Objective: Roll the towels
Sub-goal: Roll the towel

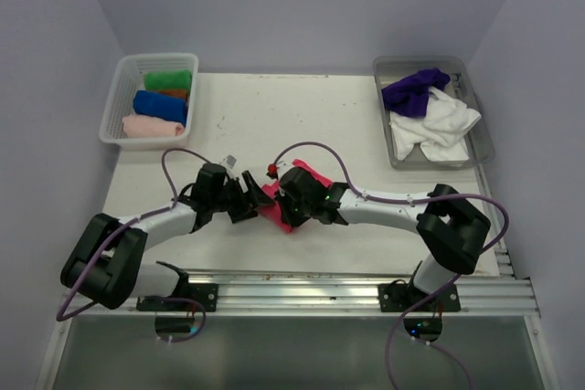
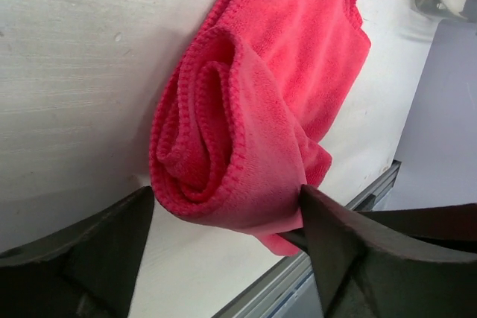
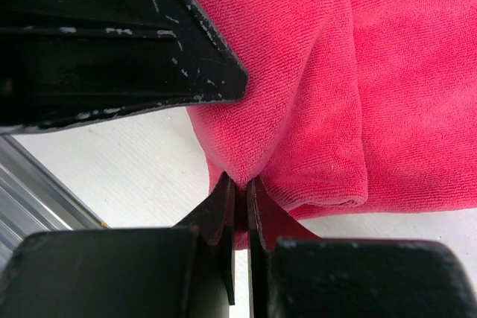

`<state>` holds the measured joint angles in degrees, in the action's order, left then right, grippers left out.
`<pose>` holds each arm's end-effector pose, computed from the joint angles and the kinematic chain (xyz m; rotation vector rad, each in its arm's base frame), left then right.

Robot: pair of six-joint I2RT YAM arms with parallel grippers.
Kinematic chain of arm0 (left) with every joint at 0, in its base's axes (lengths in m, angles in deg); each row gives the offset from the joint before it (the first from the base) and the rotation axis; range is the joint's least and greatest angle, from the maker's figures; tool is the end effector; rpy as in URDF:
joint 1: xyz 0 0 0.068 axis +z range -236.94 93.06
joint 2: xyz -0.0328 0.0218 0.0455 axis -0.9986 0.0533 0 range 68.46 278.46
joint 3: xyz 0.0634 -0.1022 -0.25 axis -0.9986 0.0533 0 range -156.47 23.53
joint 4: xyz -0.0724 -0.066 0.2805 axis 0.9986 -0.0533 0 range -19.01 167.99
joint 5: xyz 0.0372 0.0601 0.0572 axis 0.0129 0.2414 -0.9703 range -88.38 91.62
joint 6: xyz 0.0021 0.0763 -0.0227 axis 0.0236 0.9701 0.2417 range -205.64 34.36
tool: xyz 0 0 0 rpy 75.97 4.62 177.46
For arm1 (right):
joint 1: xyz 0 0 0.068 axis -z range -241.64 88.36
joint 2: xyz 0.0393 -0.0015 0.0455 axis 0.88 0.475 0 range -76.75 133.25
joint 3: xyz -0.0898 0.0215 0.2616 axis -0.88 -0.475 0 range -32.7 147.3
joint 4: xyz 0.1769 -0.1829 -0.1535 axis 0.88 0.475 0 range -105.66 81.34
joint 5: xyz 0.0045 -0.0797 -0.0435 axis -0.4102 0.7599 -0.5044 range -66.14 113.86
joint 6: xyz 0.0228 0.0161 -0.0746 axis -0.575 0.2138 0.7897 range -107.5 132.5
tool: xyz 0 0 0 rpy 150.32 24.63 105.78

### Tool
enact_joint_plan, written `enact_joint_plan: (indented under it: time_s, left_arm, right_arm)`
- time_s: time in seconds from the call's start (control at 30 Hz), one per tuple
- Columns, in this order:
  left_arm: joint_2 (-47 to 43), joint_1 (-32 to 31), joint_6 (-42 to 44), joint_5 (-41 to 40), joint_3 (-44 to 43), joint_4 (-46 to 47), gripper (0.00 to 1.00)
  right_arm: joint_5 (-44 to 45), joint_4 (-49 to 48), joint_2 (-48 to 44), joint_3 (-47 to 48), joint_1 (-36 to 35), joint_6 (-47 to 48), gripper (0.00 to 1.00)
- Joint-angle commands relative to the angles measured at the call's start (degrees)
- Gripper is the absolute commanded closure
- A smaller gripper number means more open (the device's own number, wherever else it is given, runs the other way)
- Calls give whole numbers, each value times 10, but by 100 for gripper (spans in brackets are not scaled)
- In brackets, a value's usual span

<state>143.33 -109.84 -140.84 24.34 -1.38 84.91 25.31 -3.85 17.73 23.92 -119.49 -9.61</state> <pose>0.2458 -0.1325 0.1014 -0.4912 2.4897 -1.0864 0.2109 0.3321 0.1465 -0.7642 2.4090 0.5717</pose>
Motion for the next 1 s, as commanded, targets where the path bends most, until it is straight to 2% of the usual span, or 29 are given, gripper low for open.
enact_joint_plan:
  time_s: [0.0, 0.07, 0.1, 0.17, 0.2, 0.23, 0.27, 0.3, 0.37, 0.5, 0.7, 0.9, 0.97]
  left_arm:
    - [21, 3, -8, 9, 0, 55, 23]
    - [38, 3, -9, 9, -7, 53, 36]
    - [52, 3, -9, 8, -15, 50, 52]
    - [63, 3, -9, 14, -26, 42, 72]
    - [68, 3, -7, 14, -31, 28, 89]
    - [75, 3, -4, 16, -43, 18, 97]
    - [78, 3, 1, 18, -51, 6, 100]
    - [80, 3, 4, 18, -64, -22, 100]
    - [84, 3, 14, 21, -73, -46, 100]
    - [80, 3, 20, 28, -92, -106, 100]
    - [82, 4, 26, 29, -110, -151, 100]
    - [71, 4, 26, 31, -117, -171, 100]
    - [70, 5, 27, 34, -117, -172, 100]
  right_arm:
    - [-13, -24, -10, -5, -2, -12, 100]
    - [-13, -22, -12, -7, -3, -11, 100]
    - [-13, -21, -15, -8, -3, -6, 100]
    - [-13, -19, -22, -11, -7, 4, 100]
    - [-7, -12, -23, -7, -10, 19, 100]
    - [10, 8, -24, -2, -25, 27, 99]
    - [62, 18, -25, 11, -37, 33, 70]
    - [86, 27, -24, 18, -46, 47, 56]
    - [146, 44, -21, 37, -74, 61, 40]
    - [217, 53, -10, 65, -104, 103, 38]
    - [257, 50, 50, 98, -137, 142, 40]
    - [289, 3, 107, 98, -141, 172, 48]
    - [301, -7, 116, 97, -141, 173, 56]
